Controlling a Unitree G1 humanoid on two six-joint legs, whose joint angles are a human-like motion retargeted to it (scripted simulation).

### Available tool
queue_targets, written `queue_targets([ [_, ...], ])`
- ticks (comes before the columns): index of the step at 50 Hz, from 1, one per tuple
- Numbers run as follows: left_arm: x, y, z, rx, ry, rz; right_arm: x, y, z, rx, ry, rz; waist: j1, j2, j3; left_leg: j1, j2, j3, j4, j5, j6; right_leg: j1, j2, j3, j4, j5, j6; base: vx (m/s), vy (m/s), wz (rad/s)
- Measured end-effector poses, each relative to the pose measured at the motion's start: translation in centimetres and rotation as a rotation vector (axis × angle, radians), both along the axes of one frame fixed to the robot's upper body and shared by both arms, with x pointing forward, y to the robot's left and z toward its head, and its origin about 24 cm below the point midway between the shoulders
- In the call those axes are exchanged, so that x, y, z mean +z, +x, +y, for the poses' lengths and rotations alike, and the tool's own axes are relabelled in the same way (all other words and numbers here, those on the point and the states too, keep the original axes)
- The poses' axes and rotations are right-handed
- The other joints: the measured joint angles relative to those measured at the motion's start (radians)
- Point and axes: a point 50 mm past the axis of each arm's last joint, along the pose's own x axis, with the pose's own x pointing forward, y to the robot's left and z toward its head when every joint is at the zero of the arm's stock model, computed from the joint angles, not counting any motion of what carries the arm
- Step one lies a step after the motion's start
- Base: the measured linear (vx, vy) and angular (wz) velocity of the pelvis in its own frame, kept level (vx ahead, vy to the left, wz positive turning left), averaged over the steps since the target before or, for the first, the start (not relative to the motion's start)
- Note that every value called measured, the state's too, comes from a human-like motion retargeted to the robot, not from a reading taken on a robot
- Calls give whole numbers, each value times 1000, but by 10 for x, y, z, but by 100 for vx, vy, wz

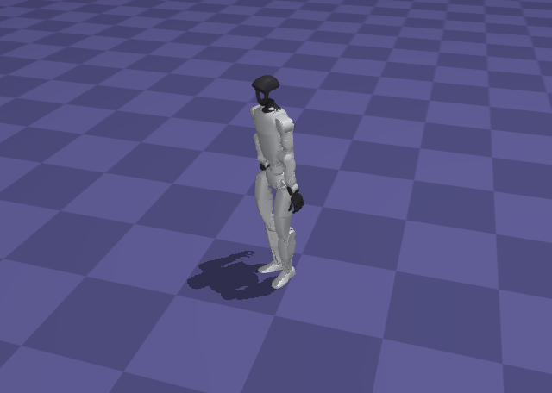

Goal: Upper body actions

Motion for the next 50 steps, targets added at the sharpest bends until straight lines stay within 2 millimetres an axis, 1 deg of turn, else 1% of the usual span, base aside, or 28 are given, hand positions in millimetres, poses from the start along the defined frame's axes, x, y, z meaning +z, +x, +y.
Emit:
queue_targets([
  [3,1,-7,1,25,-6,29,-1,-4,5,-4,29,16,15,-11,-36,13,-10,20,-20,-10,8,-3,3,20,-2,-1,4,16,8,-34],
  [5,1,-9,-1,61,-17,43,-1,0,6,11,34,11,17,-15,-55,11,-11,30,-22,-19,9,-10,4,31,-3,0,7,6,9,-30],
  [10,1,-2,-3,121,-40,27,-3,23,6,48,49,-54,12,-22,-61,18,-14,47,-16,-43,14,-13,3,48,0,1,13,0,7,-16],
  [15,0,9,1,83,-18,-12,-5,45,9,71,77,-140,19,-36,-65,26,-21,53,-15,-60,20,-8,0,55,0,0,18,0,5,-6],
  [19,0,14,1,67,-15,-40,-5,58,11,95,89,-185,15,-42,-70,24,-24,44,-13,-68,22,-7,-5,47,5,-6,23,0,0,0],
  [22,0,17,2,65,-12,-52,-5,62,12,111,95,-197,16,-46,-71,18,-21,34,-6,-74,19,-11,-9,39,24,-20,28,0,0,0],
  [27,0,17,3,84,-9,-50,-5,63,12,169,95,-189,12,-41,-70,-7,6,0,13,-76,10,-31,-6,32,99,-47,36,-2,-4,27],
  [30,1,17,8,94,-5,-41,-5,64,11,210,78,-185,-41,-32,-53,-26,20,-73,32,-68,8,-36,17,109,132,-39,22,-4,-11,115],
  [33,2,16,15,91,14,-27,-5,58,11,215,72,-170,-67,-32,-43,-43,25,-136,44,-57,2,-42,45,265,146,-30,25,-2,-17,112],
  [35,2,16,19,93,27,-22,-5,51,10,201,70,-150,-67,-37,-39,-56,23,-173,49,-47,-3,-37,46,298,147,-37,41,0,-14,96],
  [37,2,17,21,101,35,-25,-5,44,9,175,62,-124,-43,-46,-31,-67,19,-198,56,-36,-10,-24,38,249,119,-52,18,-2,-14,74],
  [38,2,19,22,108,38,-31,-5,40,9,160,56,-111,-27,-55,-25,-74,10,-208,63,-32,-12,-15,32,208,96,-51,-1,-6,-14,62],
  [40,2,25,22,123,35,-50,-4,34,8,124,44,-85,18,-74,-11,-94,-9,-223,79,-27,-12,6,38,181,60,-40,-27,-12,-9,63],
  [42,2,31,16,144,20,-72,-3,28,5,83,30,-58,53,-68,-8,-132,-10,-255,104,-20,-14,14,23,145,36,-37,-17,-18,-7,110],
  [43,2,33,12,162,12,-82,-2,24,3,70,24,-43,56,-66,-5,-147,-15,-278,111,-13,-15,22,13,95,24,-36,-15,-19,-4,153],
  [45,1,36,4,205,-8,-106,0,17,-1,57,11,-12,58,-65,2,-157,-22,-290,107,-6,-12,38,13,46,9,-42,-25,-20,-2,170],
  [47,1,39,-3,226,-33,-127,1,12,-4,55,-10,12,55,-62,0,-160,3,-199,94,-29,-1,49,6,-15,-1,-53,-25,-24,0,187],
  [50,1,42,-7,210,-38,-146,3,6,-8,49,-36,30,45,-63,-7,-148,60,13,71,-75,-8,64,-5,-127,-14,-77,-21,-26,1,224],
])
